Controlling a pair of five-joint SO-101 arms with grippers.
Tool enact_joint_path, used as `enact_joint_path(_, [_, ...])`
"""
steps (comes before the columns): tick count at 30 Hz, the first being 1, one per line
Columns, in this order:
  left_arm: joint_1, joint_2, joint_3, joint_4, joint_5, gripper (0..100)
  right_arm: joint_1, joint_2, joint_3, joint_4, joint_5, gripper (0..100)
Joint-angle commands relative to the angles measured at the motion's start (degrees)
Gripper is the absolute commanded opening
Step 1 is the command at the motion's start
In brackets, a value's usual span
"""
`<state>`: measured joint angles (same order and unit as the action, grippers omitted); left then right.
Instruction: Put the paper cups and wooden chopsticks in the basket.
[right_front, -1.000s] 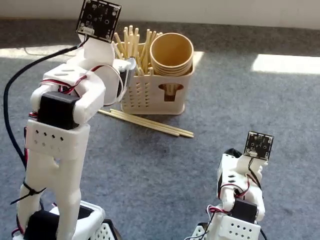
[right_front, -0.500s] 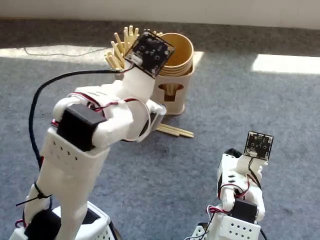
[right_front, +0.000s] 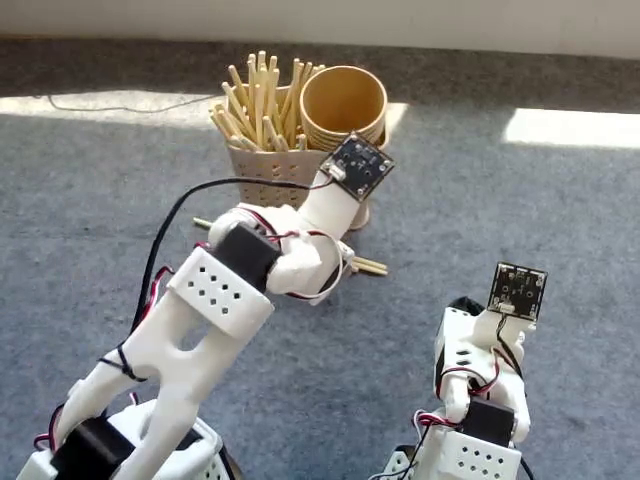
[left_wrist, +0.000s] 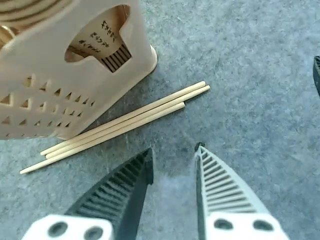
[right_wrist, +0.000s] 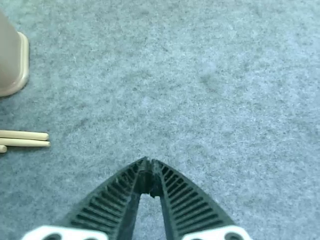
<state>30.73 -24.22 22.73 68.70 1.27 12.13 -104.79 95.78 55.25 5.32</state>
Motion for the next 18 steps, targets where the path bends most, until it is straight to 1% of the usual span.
enact_joint_path(1, [-0.48,0.04,7.96,-14.07,0.00,15,0.57,-0.48,7.87,-1.63,-0.09,0.5])
enact_joint_path(6, [-3.03,0.13,19.65,-32.53,0.00,15,0.57,-0.48,7.87,-1.63,-0.09,0.5])
enact_joint_path(9, [-4.97,0.22,24.48,-40.62,0.00,15,0.57,-0.48,7.87,-1.63,-0.09,0.5])
enact_joint_path(11, [-5.67,0.22,26.68,-43.87,0.00,15,0.57,-0.48,7.87,-1.63,-0.09,0.5])
enact_joint_path(14, [-5.76,1.89,27.56,-45.63,-0.09,15,0.57,-0.48,7.87,-1.63,-0.09,0.5])
enact_joint_path(18, [-5.76,10.42,23.60,-45.89,-0.09,14,0.57,-0.48,7.87,-1.63,-0.09,0.5])
